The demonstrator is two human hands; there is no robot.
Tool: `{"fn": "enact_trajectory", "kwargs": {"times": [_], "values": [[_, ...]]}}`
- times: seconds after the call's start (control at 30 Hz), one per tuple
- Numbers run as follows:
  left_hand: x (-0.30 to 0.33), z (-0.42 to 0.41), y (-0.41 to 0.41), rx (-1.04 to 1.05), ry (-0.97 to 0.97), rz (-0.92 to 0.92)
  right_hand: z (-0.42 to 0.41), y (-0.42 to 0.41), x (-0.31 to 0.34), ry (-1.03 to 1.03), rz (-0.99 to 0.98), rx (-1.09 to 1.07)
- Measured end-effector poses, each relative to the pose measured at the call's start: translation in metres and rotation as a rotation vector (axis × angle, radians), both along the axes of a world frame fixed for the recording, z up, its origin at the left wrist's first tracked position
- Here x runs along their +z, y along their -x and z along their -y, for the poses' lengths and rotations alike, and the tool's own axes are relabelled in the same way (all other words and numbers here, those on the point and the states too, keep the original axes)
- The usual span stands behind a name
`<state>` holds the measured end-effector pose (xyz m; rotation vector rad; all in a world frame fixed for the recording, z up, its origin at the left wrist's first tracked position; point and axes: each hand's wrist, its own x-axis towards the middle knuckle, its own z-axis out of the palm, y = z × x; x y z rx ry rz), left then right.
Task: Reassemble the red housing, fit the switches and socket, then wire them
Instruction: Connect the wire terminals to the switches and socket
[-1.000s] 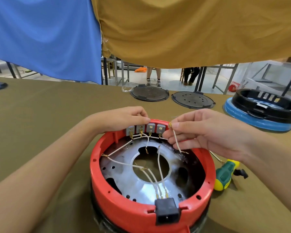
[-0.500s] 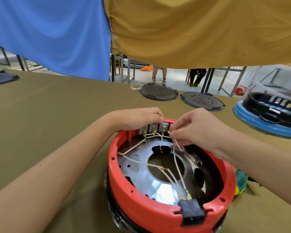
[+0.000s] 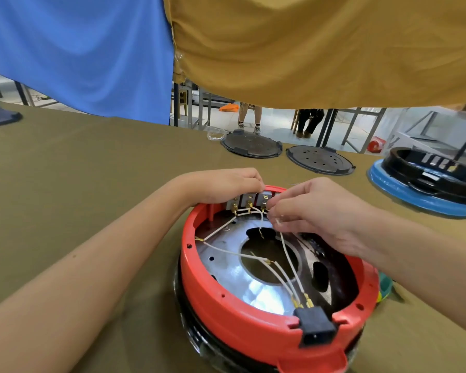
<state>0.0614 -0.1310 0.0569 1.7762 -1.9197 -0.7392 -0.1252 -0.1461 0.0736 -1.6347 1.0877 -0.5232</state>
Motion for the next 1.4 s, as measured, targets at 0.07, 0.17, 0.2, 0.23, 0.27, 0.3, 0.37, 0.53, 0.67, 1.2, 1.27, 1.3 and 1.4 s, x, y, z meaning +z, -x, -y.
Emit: {"fn": "enact_trajectory", "kwargs": {"times": [0.07,0.17,0.2,0.23,0.27,0.3,0.37,0.53,0.67,1.2,1.27,1.3,1.4], "values": [[0.0,0.0,0.0,0.005,0.0,0.0,-0.001,0.001,-0.001,0.018,-0.019,-0.008],[0.001,0.0,0.001,0.009,-0.002,0.004,-0.002,0.001,-0.004,0.104,-0.082,-0.03],[0.001,0.0,0.001,0.011,-0.002,0.001,-0.001,0.001,-0.005,0.142,-0.105,-0.038],[0.001,0.0,0.001,0.015,-0.002,-0.001,-0.001,0.001,-0.006,0.183,-0.127,-0.047],[0.001,0.0,0.002,0.017,-0.003,-0.002,0.0,0.001,-0.008,0.224,-0.143,-0.061],[0.001,-0.001,0.002,0.019,-0.004,-0.002,0.002,0.001,-0.009,0.265,-0.157,-0.078],[0.001,-0.001,0.002,0.023,-0.001,-0.005,0.003,-0.002,-0.01,0.332,-0.18,-0.106],[0.001,-0.001,0.003,0.024,-0.005,-0.017,0.008,-0.011,-0.01,0.348,-0.197,-0.137],[0.0,-0.001,0.002,0.03,-0.008,-0.015,0.01,-0.013,-0.01,0.3,-0.18,-0.179],[-0.002,0.004,-0.001,0.009,-0.013,-0.016,0.008,-0.018,-0.007,0.066,-0.014,-0.234],[-0.002,0.005,-0.001,0.008,-0.014,-0.012,0.006,-0.021,-0.008,0.015,0.022,-0.258],[-0.002,0.005,-0.001,0.007,-0.017,-0.012,0.006,-0.022,-0.008,-0.015,0.046,-0.278],[-0.003,0.005,0.0,0.004,-0.024,-0.022,0.006,-0.026,-0.013,-0.075,0.111,-0.357]]}}
